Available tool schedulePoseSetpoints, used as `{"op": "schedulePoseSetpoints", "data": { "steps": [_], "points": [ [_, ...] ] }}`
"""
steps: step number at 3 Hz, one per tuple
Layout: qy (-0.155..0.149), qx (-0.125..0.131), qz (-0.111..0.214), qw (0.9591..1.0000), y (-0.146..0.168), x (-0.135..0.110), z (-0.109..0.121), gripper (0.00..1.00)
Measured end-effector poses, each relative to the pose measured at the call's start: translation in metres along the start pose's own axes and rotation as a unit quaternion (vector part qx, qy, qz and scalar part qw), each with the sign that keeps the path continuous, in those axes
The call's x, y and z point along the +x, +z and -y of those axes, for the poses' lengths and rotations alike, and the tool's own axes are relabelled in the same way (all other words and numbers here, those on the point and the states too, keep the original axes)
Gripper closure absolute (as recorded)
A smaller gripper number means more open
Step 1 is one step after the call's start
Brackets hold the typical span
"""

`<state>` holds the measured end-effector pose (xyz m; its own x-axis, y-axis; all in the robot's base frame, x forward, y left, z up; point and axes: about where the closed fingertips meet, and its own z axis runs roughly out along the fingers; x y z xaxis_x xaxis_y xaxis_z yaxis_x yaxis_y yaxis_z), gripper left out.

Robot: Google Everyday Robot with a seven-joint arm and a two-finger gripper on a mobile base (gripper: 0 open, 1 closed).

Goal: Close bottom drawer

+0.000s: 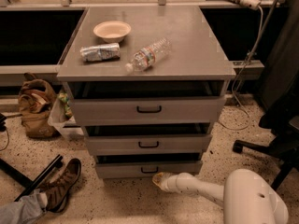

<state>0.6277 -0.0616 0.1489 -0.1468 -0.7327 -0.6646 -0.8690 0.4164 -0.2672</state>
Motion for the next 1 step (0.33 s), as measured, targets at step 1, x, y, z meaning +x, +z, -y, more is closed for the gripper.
{"op": "schedulePoseSetpoints", "data": {
  "steps": [1],
  "points": [
    [0.000,0.000,0.000,1.0000,0.0000,0.0000,0.0000,1.00]
  ]
}}
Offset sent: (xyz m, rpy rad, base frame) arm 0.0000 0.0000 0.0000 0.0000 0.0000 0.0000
